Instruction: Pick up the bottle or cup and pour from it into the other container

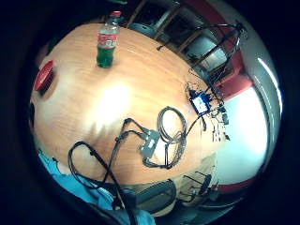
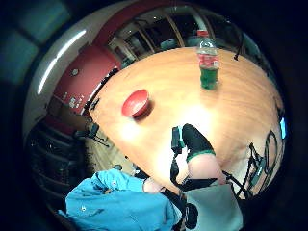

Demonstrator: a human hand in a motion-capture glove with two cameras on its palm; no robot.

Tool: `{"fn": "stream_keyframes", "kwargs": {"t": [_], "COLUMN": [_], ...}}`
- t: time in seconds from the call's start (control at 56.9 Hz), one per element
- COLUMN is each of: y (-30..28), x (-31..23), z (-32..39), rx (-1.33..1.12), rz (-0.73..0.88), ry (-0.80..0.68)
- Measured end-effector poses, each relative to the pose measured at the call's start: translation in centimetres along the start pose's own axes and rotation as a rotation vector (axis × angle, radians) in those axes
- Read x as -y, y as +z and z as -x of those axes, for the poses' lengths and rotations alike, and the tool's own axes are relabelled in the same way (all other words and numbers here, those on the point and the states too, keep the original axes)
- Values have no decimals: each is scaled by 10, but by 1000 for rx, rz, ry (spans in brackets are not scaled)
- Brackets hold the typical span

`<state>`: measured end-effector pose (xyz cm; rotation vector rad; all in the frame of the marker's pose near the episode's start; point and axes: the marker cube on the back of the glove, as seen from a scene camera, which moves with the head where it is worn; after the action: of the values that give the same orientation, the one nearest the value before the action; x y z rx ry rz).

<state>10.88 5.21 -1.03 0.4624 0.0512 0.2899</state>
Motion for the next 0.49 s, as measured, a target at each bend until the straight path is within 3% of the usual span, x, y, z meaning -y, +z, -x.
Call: {"fn": "stream_keyframes", "kwargs": {"t": [0.492], "y": [32], "x": [34], "z": [-62], "rx": [236], "rz": [-107], "ry": [34]}}
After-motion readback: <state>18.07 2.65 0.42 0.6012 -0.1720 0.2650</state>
